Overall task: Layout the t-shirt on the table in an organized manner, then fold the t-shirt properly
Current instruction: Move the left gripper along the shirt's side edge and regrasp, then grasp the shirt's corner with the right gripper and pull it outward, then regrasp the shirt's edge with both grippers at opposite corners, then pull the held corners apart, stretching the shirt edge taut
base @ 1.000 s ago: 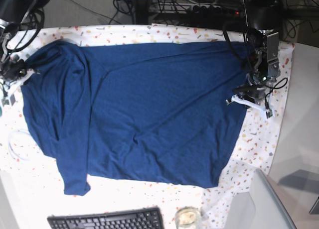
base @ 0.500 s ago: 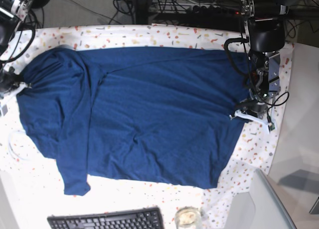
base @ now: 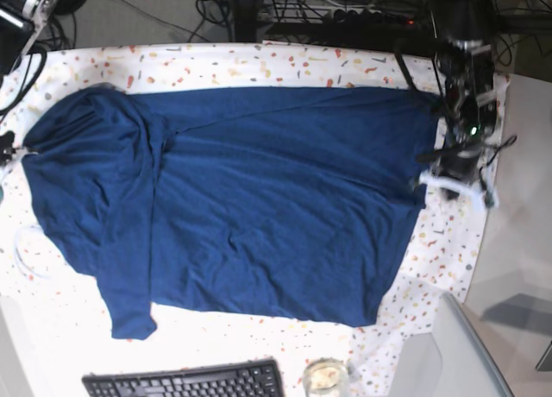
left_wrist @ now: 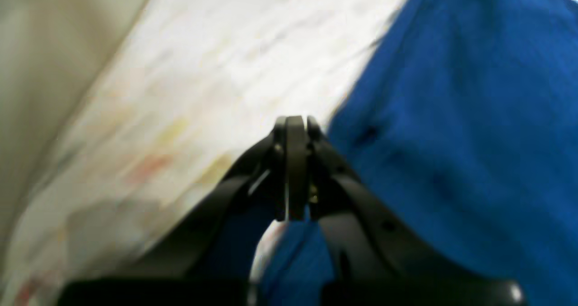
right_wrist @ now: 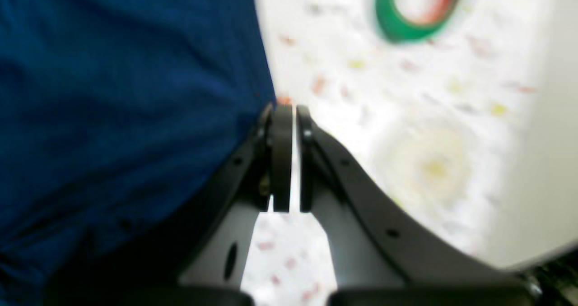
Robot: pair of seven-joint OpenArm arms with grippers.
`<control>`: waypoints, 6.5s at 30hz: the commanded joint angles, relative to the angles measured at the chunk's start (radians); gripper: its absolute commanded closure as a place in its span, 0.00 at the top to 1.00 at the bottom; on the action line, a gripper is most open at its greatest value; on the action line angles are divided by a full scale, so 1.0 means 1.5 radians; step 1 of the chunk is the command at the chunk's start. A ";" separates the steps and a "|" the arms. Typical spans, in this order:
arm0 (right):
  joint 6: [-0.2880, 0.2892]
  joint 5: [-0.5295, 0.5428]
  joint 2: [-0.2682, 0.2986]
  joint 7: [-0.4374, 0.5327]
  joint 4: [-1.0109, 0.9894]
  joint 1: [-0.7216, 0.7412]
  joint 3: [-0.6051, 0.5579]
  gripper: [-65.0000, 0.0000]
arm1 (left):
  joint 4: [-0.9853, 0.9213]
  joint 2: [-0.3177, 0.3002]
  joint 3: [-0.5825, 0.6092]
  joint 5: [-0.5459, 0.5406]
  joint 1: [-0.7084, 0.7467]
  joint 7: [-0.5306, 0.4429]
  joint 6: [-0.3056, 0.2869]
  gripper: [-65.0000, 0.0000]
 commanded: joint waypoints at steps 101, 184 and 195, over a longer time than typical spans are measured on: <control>0.096 0.027 -0.090 -0.190 0.445 -0.315 -0.210 0.54 | 0.102 0.062 -0.149 0.018 0.093 -0.002 -0.300 0.00; 0.096 0.203 -0.144 -0.070 0.229 -0.163 0.120 0.78 | -0.039 0.066 -0.186 -0.182 0.151 -0.010 -0.290 0.64; 0.096 0.285 -0.138 -0.126 0.170 -0.154 0.252 0.84 | -0.038 0.067 -0.153 -0.183 0.165 -0.009 -0.291 0.00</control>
